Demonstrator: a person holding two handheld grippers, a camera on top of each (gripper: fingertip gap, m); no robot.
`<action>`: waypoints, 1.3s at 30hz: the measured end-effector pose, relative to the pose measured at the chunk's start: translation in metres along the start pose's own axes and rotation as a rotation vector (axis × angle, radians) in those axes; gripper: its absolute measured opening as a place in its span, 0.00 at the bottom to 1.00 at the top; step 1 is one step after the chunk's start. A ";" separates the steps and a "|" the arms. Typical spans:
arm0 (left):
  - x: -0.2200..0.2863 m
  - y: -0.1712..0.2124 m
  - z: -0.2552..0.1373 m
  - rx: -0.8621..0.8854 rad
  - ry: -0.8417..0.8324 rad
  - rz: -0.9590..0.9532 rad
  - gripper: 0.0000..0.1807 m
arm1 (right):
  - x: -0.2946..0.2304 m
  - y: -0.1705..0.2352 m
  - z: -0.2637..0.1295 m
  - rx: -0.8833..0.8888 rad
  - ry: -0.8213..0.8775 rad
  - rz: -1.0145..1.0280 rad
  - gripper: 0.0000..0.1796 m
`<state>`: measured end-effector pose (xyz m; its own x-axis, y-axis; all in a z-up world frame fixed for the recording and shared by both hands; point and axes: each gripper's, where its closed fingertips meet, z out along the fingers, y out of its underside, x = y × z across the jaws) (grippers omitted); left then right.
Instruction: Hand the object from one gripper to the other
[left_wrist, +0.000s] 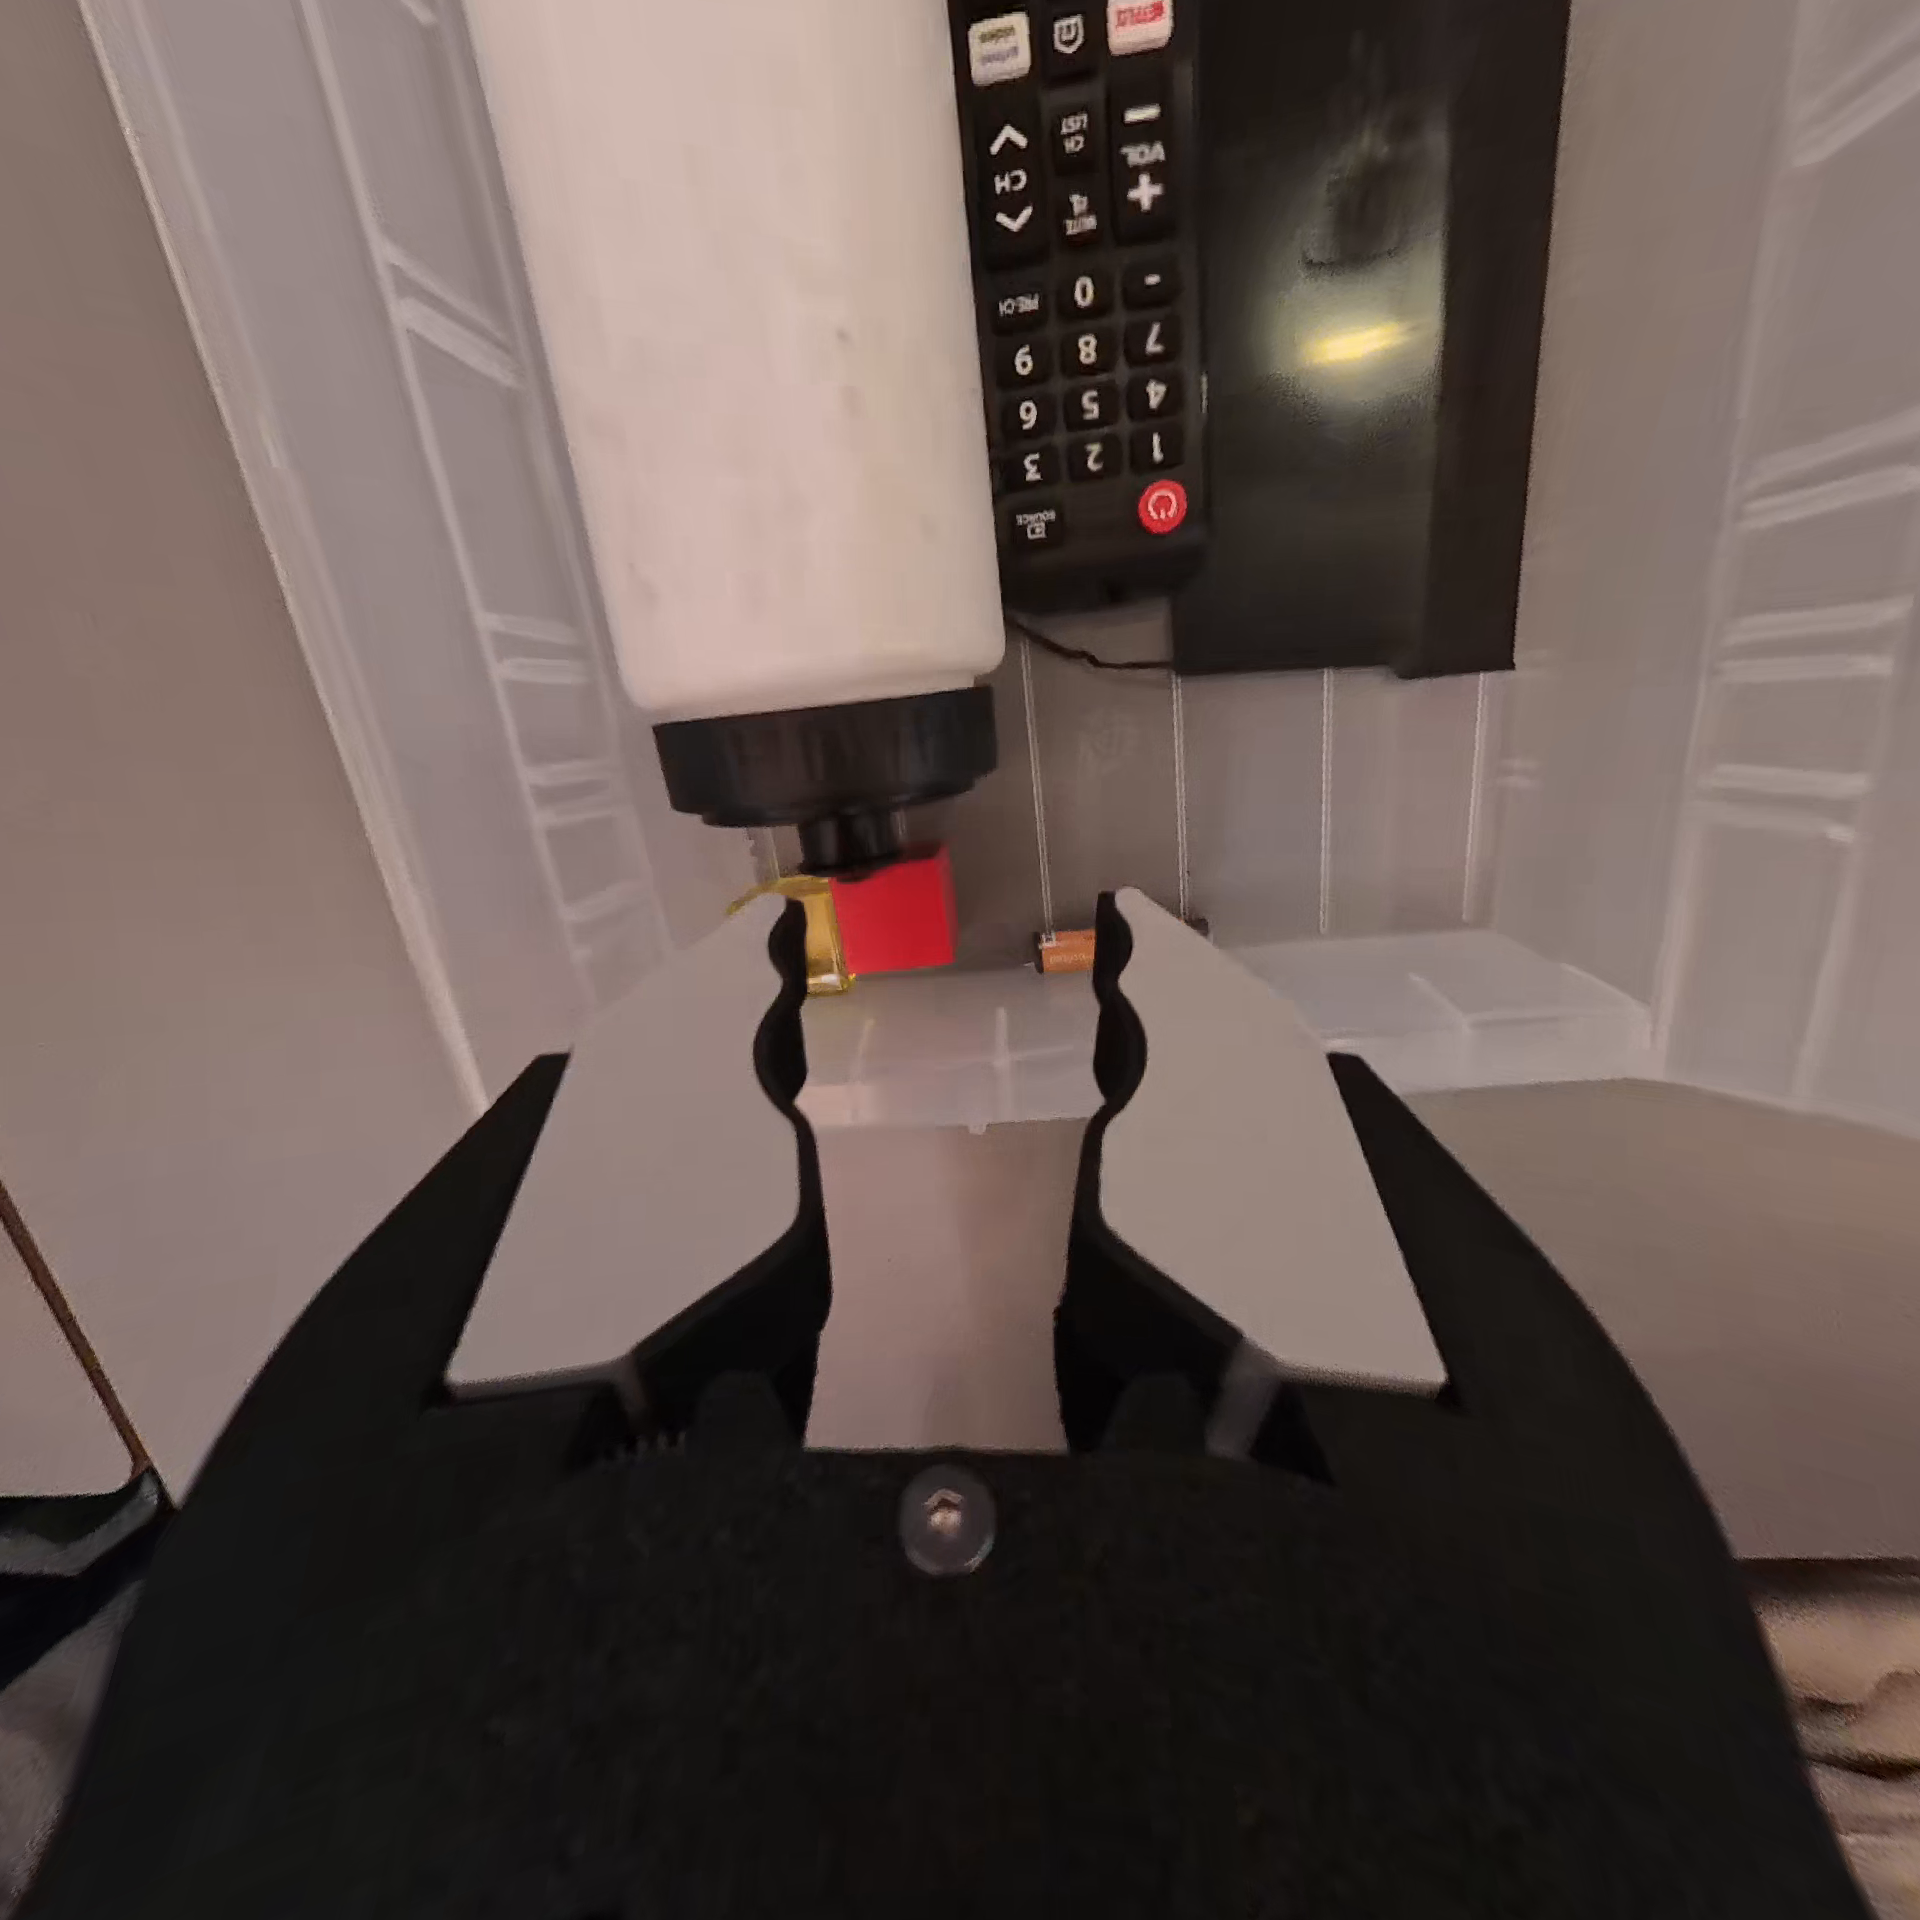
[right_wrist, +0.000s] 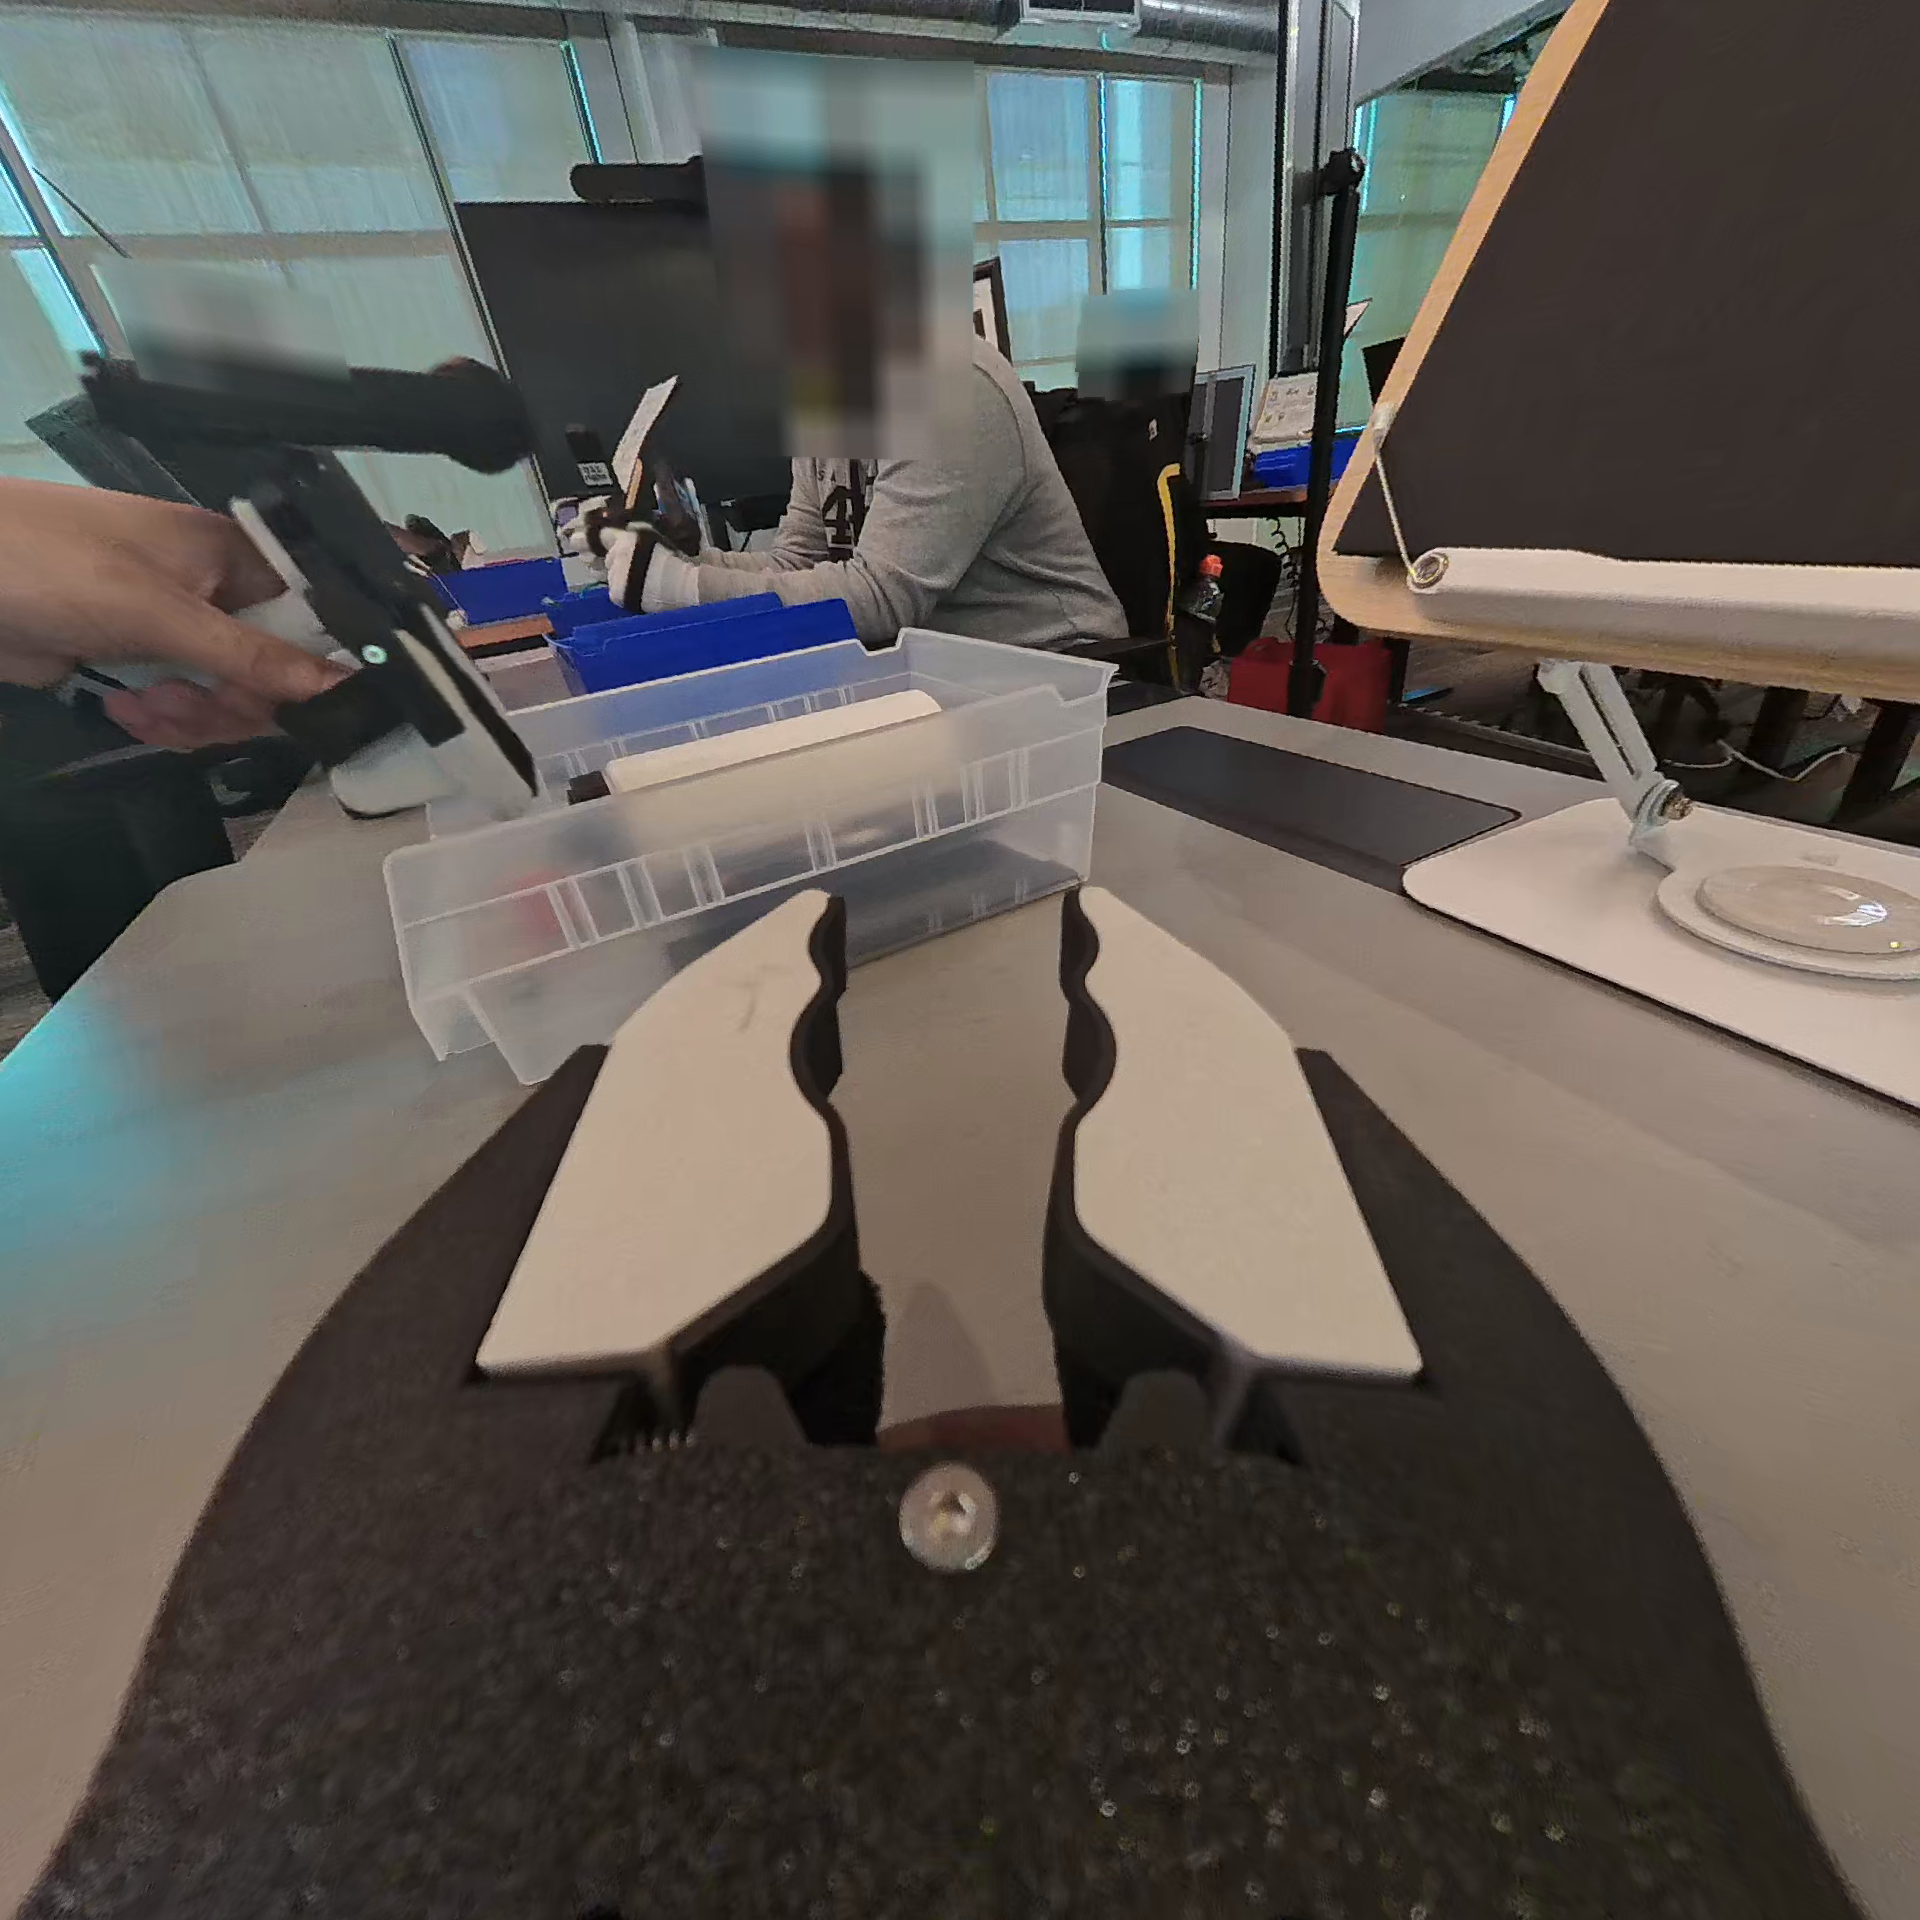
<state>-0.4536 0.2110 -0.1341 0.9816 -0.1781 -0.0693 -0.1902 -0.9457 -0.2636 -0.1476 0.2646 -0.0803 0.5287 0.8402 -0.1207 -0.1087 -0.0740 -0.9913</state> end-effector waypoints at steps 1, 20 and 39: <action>-0.002 0.000 0.004 -0.025 -0.008 -0.018 0.29 | -0.001 0.000 0.000 -0.001 -0.005 -0.003 0.22; 0.000 0.014 0.049 -0.263 0.032 -0.167 0.20 | -0.002 0.002 0.000 -0.013 -0.029 0.028 0.21; -0.007 0.027 0.030 -0.426 0.040 -0.136 0.26 | -0.006 0.003 0.001 -0.022 -0.047 0.016 0.21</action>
<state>-0.4664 0.1950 -0.1700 0.9987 -0.0464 -0.0224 -0.0425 -0.9874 0.1523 -0.1515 0.2598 -0.0829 0.4871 0.8629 -0.1345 -0.0982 -0.0989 -0.9902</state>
